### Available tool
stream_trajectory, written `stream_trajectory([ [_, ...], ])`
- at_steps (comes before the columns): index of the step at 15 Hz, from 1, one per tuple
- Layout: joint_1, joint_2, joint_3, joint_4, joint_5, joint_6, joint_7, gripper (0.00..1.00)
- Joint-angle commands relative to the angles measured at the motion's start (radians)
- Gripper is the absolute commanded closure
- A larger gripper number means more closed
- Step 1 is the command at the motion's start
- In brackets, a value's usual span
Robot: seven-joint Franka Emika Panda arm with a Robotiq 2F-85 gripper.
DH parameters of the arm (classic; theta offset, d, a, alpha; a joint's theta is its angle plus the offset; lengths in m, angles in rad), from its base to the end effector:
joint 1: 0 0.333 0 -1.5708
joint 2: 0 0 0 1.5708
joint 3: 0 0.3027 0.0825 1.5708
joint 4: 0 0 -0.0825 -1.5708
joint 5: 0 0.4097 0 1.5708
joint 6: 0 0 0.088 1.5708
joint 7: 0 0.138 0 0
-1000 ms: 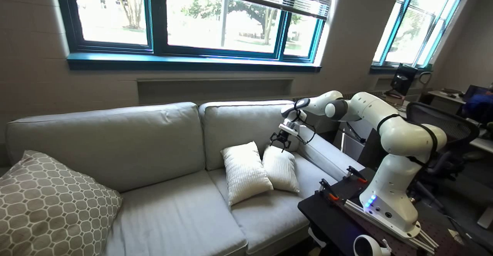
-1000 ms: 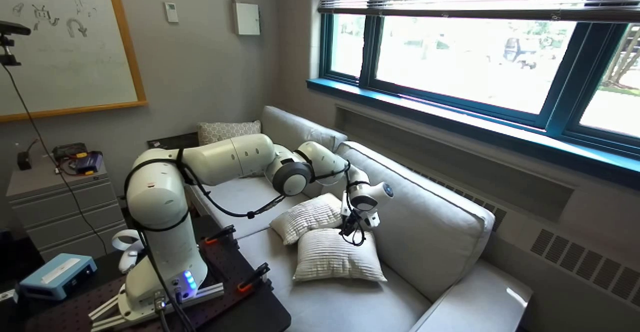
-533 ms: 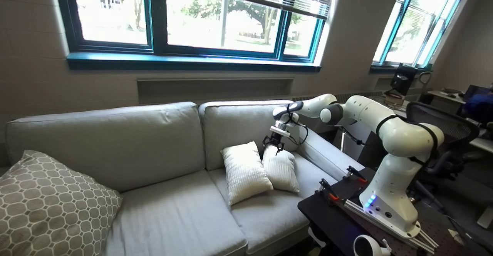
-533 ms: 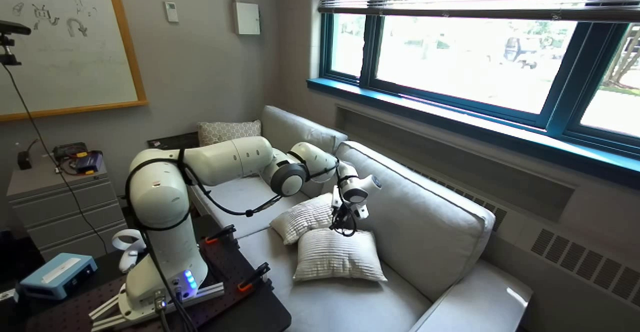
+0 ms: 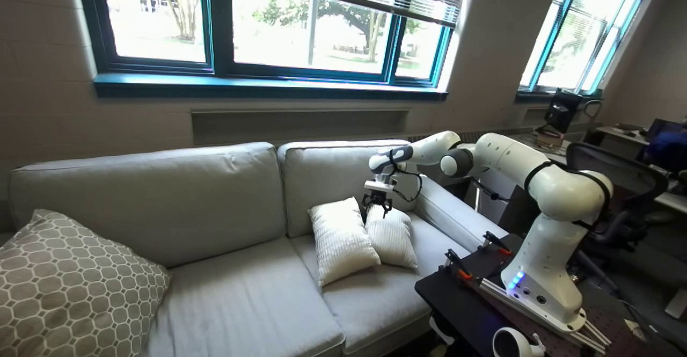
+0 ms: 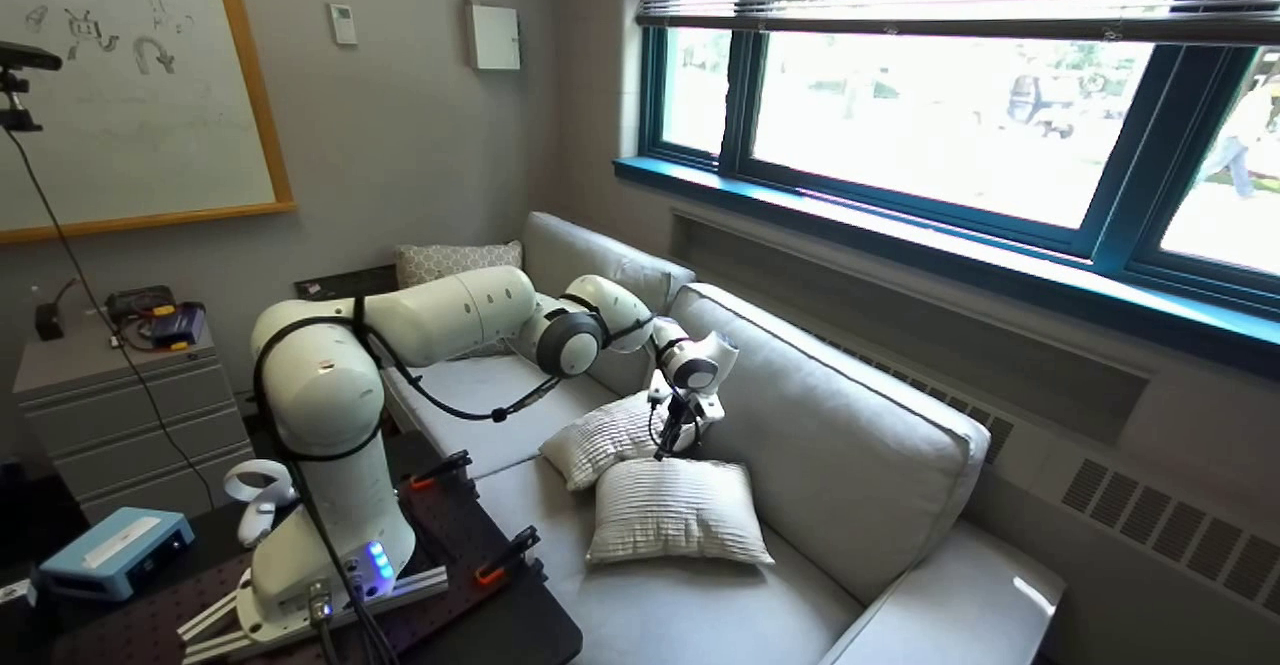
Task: Arrange the small pillows on the right side of the sofa
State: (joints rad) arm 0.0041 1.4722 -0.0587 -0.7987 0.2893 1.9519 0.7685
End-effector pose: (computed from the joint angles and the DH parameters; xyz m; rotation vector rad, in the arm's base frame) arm 0.7187 0.0021 -0.0766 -2.7091 1.3600 0.5522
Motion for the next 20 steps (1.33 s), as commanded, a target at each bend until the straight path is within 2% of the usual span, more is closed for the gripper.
stream_trajectory([
  [1, 0.012, 0.0, -0.051, -0.008, -0.073, 0.003, 0.162, 0.0],
  [4, -0.016, 0.001, -0.036, -0.008, -0.088, -0.021, 0.194, 0.0],
  [9, -0.033, 0.001, -0.021, -0.001, -0.091, -0.052, 0.178, 0.0],
  [16, -0.054, 0.001, 0.015, -0.005, -0.073, -0.016, 0.132, 0.0],
  [17, -0.039, 0.001, -0.004, -0.01, -0.089, -0.014, 0.163, 0.0],
  [20, -0.046, 0.001, 0.005, -0.01, -0.085, -0.014, 0.154, 0.0],
])
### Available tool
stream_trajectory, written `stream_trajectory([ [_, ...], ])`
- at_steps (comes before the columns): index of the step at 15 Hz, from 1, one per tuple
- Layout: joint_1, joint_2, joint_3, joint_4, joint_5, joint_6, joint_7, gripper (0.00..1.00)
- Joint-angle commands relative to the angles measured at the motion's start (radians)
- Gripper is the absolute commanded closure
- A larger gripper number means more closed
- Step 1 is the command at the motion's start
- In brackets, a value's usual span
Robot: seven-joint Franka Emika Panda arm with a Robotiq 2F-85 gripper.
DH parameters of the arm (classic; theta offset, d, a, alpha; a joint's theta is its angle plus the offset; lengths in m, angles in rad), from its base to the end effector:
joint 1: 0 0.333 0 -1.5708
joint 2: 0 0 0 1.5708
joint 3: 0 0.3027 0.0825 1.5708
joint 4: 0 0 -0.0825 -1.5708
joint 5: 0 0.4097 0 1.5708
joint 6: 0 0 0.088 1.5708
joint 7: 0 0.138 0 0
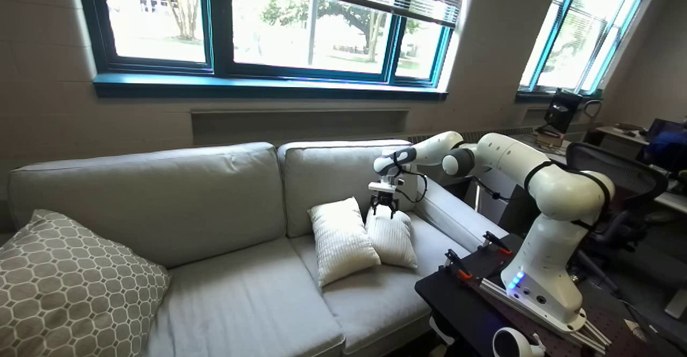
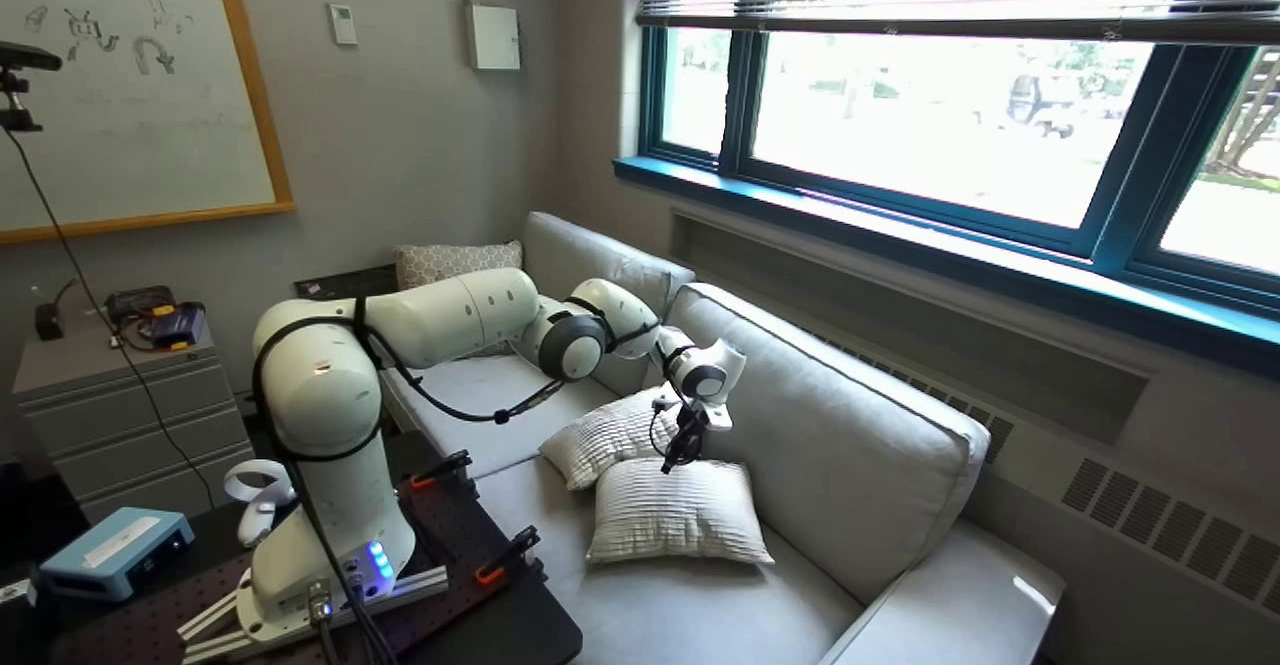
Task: Arrange the small pillows on the right side of the sofa
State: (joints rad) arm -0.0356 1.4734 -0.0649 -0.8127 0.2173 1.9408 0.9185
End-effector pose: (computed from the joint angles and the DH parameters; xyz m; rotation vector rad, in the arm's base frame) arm 0.7095 -0.0358 -0.0843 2.6194 -1.5799 -0.5560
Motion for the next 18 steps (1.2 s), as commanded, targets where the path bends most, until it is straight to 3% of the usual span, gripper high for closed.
stream_trajectory([
  [1, -0.006, 0.0, 0.011, 0.004, -0.013, -0.003, 0.004, 0.0],
  [3, 0.008, -0.013, -0.012, -0.041, 0.005, 0.072, 0.042, 0.0],
  [8, 0.006, 0.002, 0.007, -0.161, 0.007, 0.276, 0.12, 0.0],
  [14, 0.04, 0.006, 0.025, -0.281, 0.004, 0.254, 0.11, 0.01],
  [15, 0.042, 0.006, 0.024, -0.29, 0.006, 0.253, 0.11, 0.25],
  [18, 0.047, 0.006, 0.019, -0.297, 0.007, 0.253, 0.116, 0.36],
])
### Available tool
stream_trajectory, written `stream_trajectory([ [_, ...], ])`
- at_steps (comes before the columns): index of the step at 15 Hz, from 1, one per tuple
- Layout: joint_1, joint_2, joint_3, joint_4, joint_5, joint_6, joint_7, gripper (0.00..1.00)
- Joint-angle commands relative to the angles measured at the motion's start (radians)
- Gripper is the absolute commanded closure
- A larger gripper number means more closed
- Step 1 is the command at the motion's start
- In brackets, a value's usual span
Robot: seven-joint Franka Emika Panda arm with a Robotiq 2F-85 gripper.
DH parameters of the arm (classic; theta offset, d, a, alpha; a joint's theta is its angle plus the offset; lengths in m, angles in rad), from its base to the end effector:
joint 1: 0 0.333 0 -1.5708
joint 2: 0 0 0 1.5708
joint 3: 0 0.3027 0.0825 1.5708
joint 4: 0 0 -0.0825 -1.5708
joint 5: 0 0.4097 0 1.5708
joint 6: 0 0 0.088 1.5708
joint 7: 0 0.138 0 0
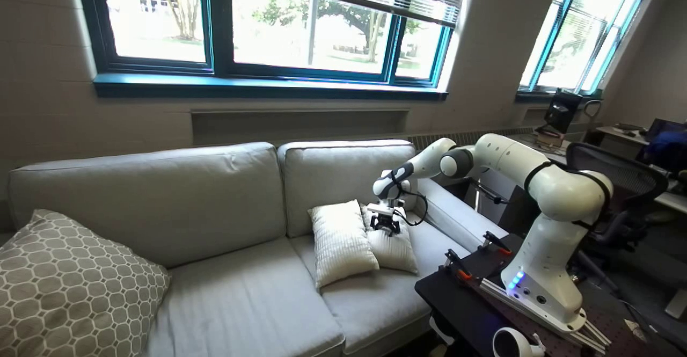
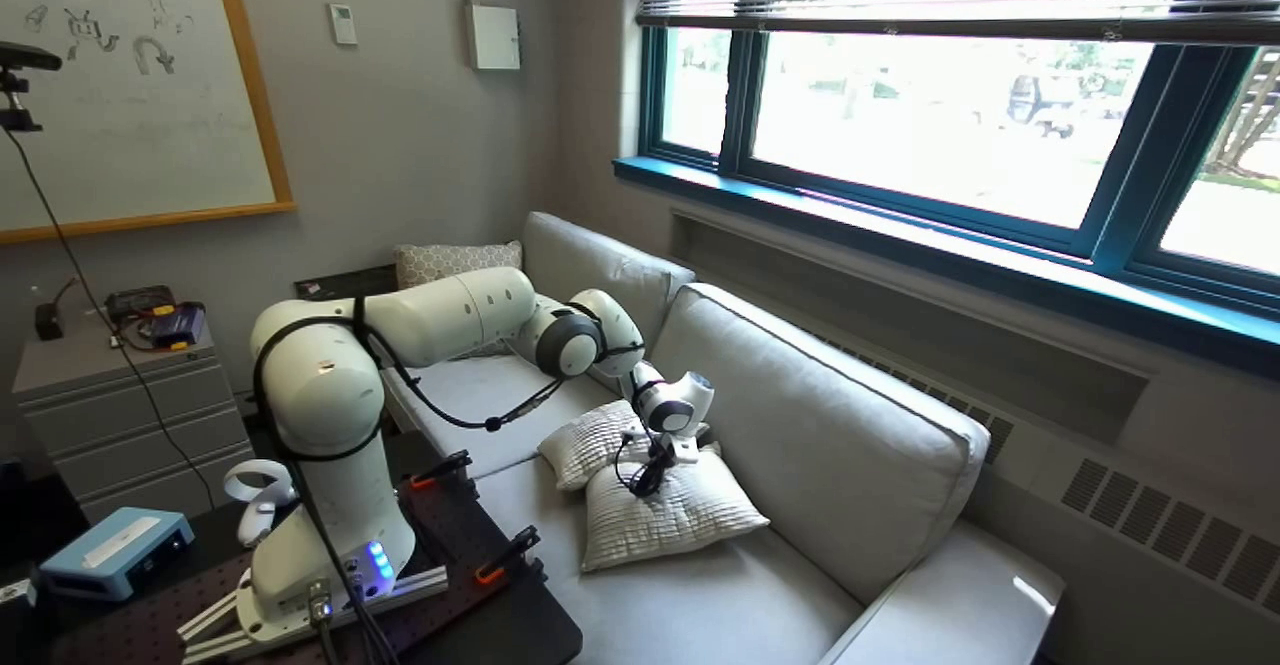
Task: Arrange the small pillows on the right side of the sofa
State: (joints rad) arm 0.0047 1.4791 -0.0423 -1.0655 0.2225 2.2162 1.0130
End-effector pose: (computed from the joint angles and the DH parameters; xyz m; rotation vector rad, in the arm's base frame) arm 0.6475 -0.0081 -0.1721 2.5237 -1.6942 -0.5171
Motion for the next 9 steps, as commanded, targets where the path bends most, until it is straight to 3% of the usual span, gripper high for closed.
stream_trajectory([
  [1, 0.007, 0.0, -0.006, -0.042, 0.001, -0.021, 0.024, 0.45],
  [9, -0.027, -0.027, -0.012, -0.023, 0.022, 0.101, 0.037, 0.99],
])
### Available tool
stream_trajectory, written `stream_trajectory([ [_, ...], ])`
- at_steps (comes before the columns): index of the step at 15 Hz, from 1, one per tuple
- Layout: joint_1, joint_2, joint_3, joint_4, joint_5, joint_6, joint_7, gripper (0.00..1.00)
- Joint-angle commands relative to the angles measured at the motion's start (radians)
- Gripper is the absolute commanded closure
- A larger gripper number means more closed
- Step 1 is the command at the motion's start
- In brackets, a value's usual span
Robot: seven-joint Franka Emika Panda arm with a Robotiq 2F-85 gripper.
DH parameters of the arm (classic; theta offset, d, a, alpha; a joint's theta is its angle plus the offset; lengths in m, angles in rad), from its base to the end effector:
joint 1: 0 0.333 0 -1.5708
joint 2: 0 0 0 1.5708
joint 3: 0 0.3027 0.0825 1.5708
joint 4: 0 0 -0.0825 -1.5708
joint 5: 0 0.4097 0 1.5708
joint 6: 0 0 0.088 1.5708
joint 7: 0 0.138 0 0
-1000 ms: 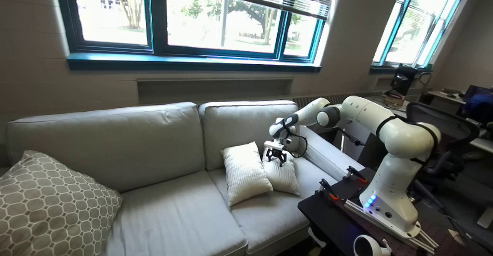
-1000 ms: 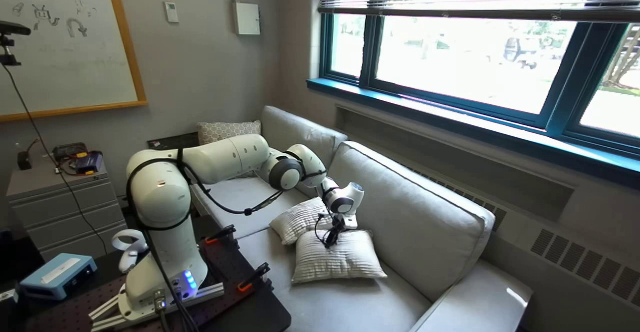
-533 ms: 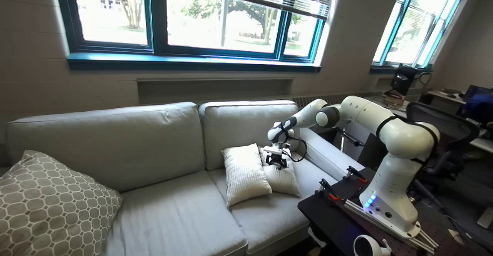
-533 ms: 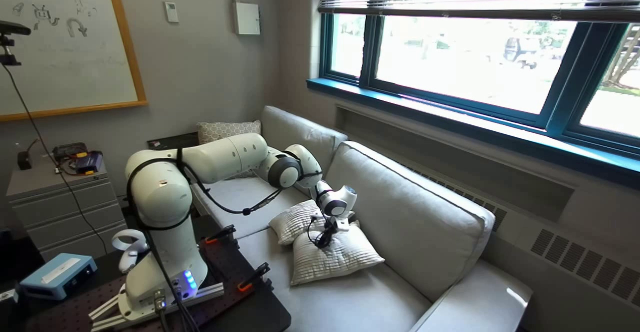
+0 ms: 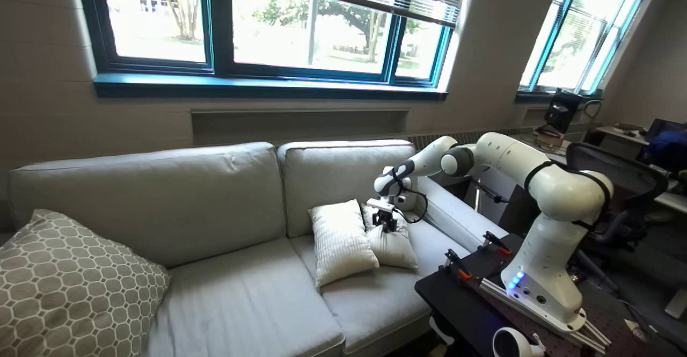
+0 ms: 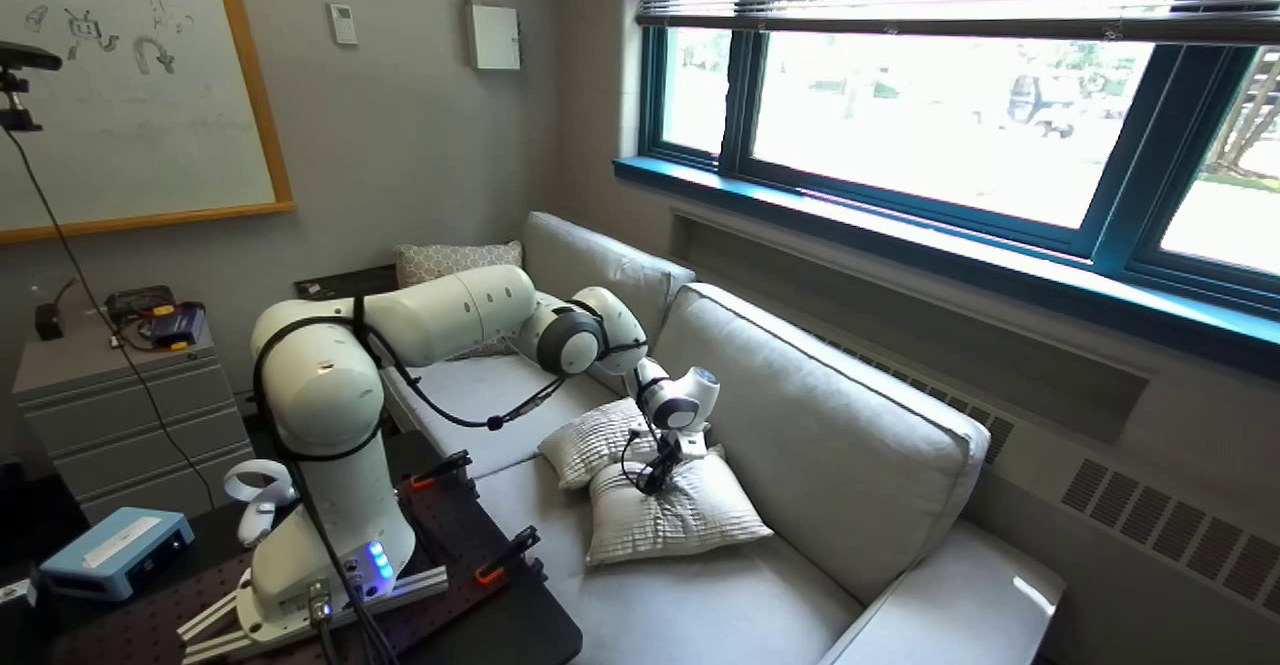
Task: Arrange the small pillows on the right side of the sofa
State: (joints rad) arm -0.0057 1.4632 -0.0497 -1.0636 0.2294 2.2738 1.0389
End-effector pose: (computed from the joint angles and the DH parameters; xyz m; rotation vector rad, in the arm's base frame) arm 0.6651 -0.0206 -0.1584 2.5226 -1.7758 -0.4148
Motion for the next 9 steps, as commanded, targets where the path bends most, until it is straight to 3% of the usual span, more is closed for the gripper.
stream_trajectory([
  [1, -0.025, -0.037, -0.002, -0.063, 0.026, 0.084, 0.005, 1.0],
  [9, -0.086, -0.271, 0.06, -0.475, 0.286, 0.614, -0.017, 1.0],
])
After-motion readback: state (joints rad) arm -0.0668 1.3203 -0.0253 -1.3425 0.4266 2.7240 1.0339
